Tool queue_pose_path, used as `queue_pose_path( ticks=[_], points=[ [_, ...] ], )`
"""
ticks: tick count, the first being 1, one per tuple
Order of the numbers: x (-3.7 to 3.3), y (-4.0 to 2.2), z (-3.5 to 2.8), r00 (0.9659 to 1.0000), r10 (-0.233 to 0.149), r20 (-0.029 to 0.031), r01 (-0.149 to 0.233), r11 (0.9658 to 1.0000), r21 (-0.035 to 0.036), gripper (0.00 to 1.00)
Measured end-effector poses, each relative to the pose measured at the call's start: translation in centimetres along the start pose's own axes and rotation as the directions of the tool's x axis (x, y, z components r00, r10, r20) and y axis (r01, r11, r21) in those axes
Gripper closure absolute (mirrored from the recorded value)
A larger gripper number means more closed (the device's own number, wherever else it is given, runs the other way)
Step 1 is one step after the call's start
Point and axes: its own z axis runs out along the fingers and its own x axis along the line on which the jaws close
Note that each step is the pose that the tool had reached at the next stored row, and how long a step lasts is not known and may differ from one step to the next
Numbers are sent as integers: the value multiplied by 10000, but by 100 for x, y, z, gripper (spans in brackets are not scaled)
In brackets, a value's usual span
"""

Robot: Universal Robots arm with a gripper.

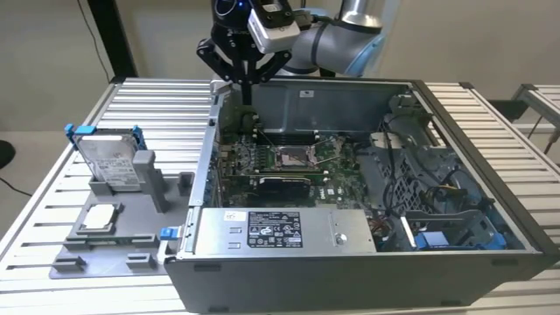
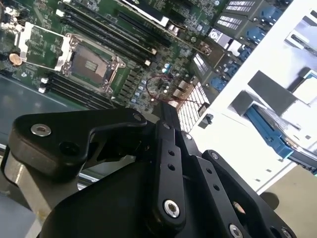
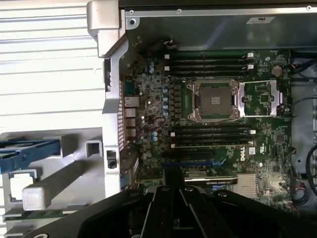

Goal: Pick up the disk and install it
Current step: 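Reach for the disk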

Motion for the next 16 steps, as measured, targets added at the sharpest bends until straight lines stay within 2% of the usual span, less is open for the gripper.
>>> queue_pose_path(
  ticks=[7,16],
  points=[
    [131,-9,-3,10000,0,0,0,10000,-4,100],
    [412,23,-7,10000,-1,3,1,10000,-4,100]
  ],
)
